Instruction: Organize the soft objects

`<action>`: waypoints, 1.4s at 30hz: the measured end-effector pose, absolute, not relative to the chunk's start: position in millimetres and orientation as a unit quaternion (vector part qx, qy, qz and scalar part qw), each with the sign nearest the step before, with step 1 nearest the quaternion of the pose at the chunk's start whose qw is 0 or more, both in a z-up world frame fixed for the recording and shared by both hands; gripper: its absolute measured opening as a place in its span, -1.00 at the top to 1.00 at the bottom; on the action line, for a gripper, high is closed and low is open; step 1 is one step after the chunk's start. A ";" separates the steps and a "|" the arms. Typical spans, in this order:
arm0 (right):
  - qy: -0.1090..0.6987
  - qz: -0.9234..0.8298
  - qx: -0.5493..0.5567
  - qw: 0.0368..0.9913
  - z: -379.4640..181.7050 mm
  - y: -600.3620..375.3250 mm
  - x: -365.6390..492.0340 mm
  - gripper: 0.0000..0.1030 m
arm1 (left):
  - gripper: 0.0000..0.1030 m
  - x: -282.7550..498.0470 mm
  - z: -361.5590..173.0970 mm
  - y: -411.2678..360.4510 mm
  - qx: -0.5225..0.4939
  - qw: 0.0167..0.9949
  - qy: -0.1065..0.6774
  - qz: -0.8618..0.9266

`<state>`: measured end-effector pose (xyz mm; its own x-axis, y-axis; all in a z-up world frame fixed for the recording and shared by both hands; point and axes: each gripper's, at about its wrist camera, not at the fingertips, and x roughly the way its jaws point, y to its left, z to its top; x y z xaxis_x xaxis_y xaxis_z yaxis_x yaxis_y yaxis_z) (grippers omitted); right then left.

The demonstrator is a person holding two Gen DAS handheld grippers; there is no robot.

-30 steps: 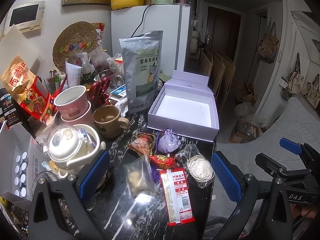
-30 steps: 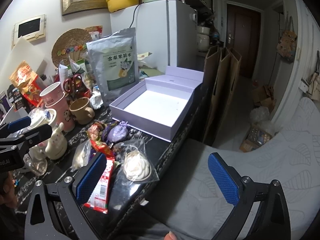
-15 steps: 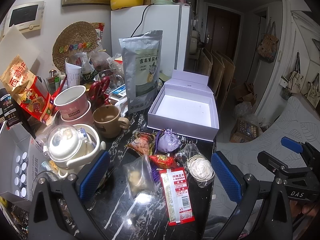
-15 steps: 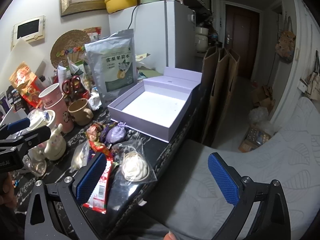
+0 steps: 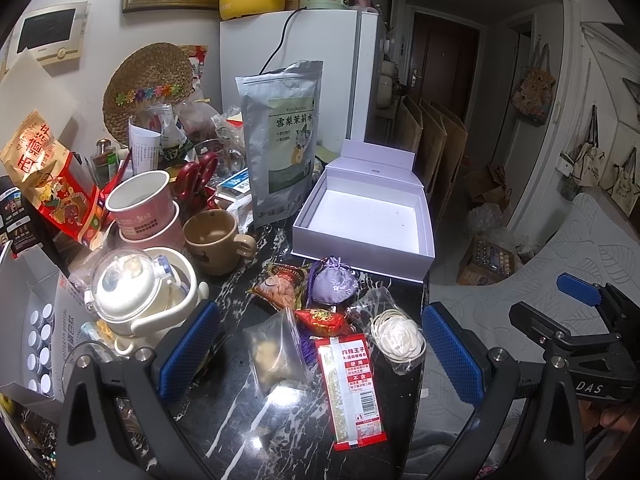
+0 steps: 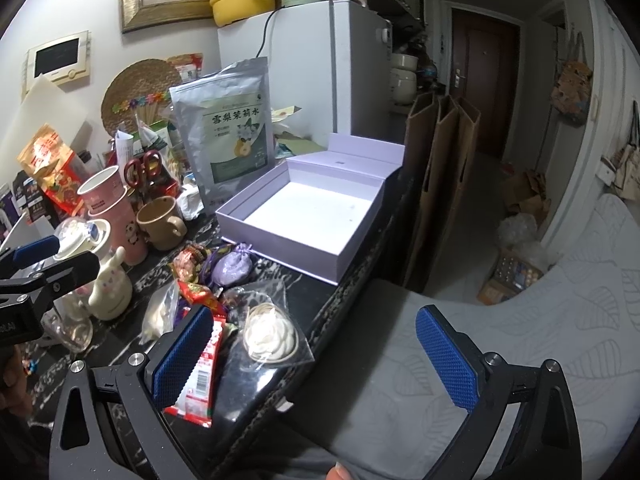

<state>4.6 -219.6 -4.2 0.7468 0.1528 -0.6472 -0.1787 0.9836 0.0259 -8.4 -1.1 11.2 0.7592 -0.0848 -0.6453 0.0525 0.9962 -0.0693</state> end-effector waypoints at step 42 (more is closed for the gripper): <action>0.395 0.166 -0.021 0.904 -86.0 -233.4 42.6 -1.00 | -1.00 9.8 -85.4 -36.9 -0.026 0.906 0.421 -0.040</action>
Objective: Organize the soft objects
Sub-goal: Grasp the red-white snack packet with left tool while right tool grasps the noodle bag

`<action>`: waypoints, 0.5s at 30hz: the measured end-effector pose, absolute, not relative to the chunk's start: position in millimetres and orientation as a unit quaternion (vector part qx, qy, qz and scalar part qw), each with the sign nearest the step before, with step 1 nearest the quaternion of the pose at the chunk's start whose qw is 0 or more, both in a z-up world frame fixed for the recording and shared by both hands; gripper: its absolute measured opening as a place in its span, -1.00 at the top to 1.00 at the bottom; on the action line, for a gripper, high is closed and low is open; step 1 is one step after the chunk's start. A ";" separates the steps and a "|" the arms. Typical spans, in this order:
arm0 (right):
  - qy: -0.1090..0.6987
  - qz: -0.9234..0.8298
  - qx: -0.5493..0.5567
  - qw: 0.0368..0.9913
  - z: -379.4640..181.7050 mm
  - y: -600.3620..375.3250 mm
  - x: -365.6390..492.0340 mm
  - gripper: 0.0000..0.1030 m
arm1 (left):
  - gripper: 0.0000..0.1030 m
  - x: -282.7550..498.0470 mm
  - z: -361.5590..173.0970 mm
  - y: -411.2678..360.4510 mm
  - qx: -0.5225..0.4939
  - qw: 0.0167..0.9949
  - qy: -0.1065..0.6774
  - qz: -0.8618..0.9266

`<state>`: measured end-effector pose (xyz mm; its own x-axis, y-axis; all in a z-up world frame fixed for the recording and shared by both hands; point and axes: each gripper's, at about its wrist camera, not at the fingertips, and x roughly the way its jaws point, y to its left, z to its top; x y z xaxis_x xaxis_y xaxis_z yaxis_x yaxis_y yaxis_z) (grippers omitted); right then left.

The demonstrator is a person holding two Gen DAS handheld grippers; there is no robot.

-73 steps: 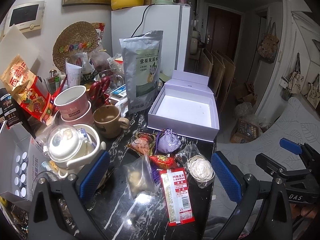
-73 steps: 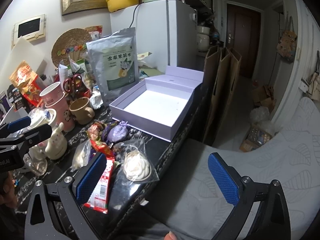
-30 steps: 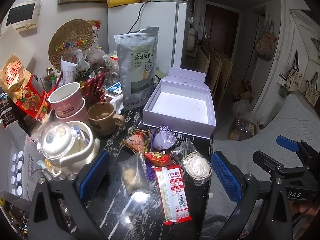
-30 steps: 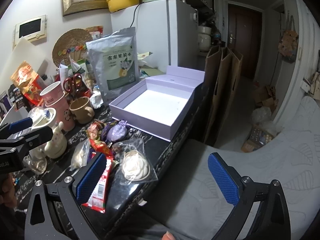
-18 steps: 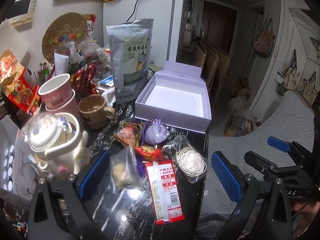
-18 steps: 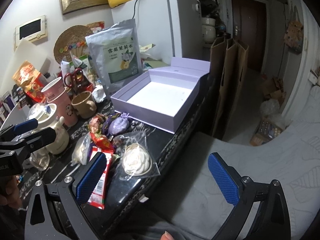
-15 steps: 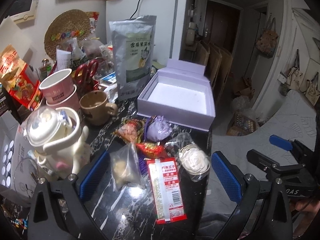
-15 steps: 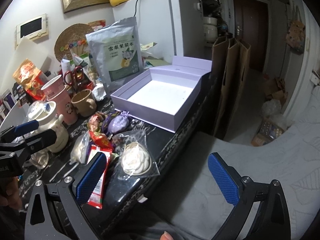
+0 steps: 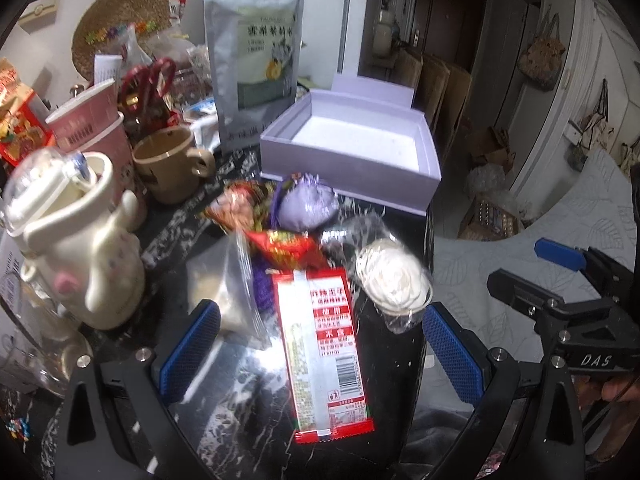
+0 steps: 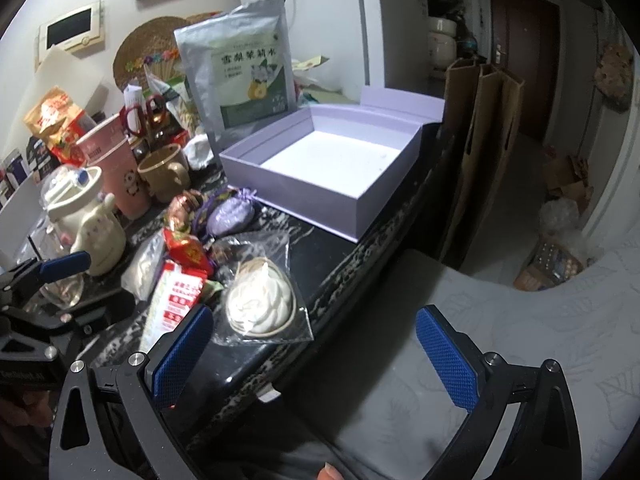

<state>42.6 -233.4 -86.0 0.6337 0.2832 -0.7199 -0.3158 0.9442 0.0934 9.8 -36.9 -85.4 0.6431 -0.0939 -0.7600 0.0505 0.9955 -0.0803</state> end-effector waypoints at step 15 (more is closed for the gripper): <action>0.432 0.192 -0.031 0.881 -126.1 -236.6 71.2 -1.00 | -0.59 25.1 -149.4 -42.5 -0.058 0.869 0.491 -0.029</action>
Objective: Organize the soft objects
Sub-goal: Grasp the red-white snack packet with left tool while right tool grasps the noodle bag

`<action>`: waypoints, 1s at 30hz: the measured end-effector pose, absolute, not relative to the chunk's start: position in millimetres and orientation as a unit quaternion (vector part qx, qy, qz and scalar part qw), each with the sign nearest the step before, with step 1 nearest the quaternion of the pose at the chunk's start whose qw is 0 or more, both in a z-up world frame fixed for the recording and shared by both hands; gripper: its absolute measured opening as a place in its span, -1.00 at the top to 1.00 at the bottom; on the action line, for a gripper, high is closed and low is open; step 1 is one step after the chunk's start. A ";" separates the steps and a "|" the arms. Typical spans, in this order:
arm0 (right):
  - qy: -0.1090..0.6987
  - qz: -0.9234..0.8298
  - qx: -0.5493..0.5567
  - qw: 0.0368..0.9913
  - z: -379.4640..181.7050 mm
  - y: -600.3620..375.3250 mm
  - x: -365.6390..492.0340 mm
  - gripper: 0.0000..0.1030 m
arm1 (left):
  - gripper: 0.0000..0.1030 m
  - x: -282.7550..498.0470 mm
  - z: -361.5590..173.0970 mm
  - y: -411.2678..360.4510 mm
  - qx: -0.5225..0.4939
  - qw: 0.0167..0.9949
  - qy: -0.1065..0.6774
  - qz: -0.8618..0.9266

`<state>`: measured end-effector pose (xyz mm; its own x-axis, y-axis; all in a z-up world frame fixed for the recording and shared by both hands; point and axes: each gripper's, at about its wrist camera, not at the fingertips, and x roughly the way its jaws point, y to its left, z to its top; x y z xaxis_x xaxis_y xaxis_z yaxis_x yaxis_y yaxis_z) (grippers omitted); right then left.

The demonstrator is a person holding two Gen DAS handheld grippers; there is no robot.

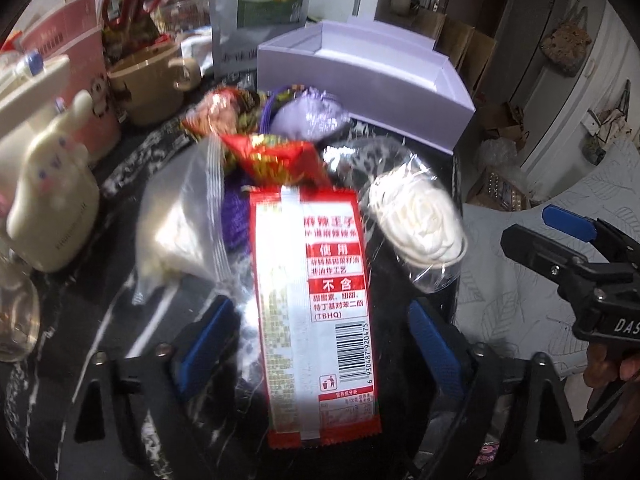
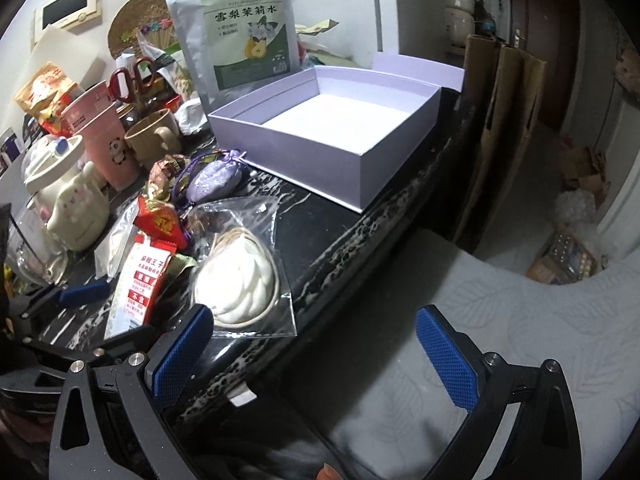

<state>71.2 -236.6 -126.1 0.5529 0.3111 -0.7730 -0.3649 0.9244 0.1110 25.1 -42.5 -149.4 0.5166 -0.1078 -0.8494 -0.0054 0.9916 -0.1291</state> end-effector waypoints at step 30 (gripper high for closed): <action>0.454 0.239 -0.072 0.856 -156.5 -173.3 100.1 -0.97 | 0.10 -0.7 -113.2 -22.4 -0.063 0.903 0.426 0.007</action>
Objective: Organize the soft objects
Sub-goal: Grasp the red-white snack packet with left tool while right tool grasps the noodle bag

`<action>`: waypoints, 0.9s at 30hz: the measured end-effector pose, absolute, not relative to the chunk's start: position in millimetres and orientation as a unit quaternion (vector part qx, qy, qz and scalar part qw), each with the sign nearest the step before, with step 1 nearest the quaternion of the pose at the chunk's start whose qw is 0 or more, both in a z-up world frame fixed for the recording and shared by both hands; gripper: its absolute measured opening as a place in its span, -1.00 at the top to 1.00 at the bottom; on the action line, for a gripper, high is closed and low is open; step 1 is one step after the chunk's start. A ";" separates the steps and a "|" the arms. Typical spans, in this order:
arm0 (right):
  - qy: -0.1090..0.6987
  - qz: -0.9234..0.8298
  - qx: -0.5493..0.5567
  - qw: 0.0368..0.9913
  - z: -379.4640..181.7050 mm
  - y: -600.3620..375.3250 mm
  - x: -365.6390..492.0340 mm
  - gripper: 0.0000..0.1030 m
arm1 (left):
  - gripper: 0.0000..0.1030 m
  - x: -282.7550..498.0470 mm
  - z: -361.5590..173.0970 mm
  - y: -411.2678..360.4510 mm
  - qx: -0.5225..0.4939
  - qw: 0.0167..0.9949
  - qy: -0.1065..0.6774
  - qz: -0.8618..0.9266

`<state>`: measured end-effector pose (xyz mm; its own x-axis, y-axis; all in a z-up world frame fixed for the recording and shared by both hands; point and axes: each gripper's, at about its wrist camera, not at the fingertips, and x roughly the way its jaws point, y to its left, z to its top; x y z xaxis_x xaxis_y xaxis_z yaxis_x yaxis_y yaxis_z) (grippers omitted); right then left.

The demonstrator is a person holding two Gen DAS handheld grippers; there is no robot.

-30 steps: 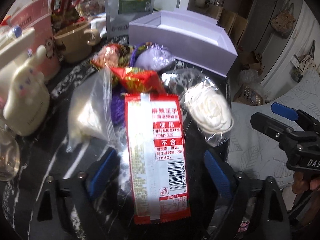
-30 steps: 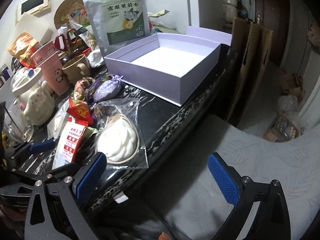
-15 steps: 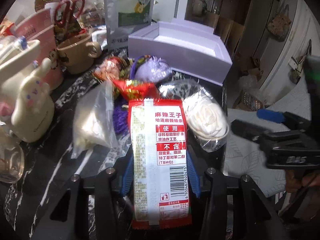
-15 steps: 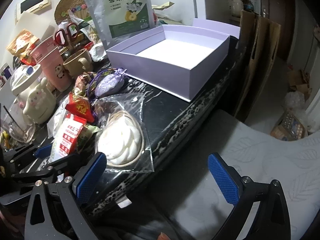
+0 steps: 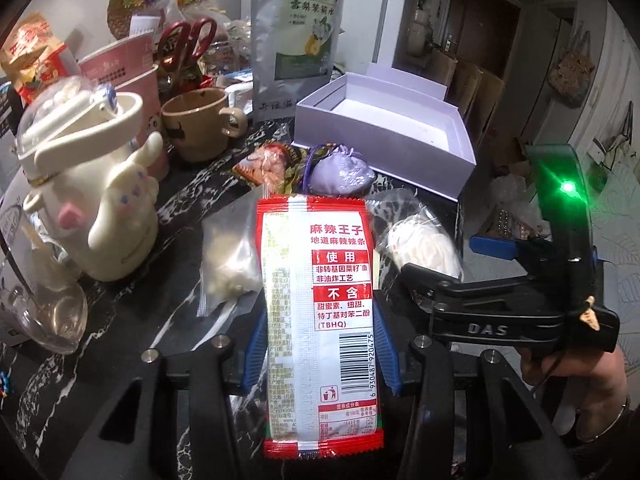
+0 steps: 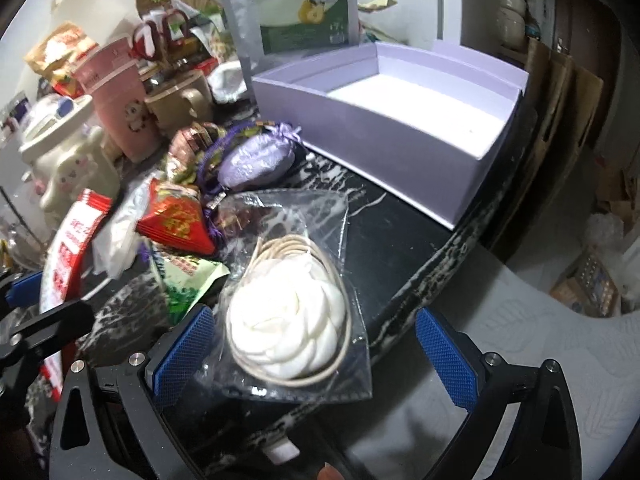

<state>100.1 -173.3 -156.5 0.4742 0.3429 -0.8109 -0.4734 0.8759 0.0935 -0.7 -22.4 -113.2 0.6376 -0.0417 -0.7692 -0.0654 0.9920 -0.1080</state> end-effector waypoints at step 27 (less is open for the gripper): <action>0.431 0.240 -0.055 0.868 -152.2 -191.1 79.4 0.11 | 0.10 -7.3 -109.7 -28.0 -0.065 0.904 0.422 0.005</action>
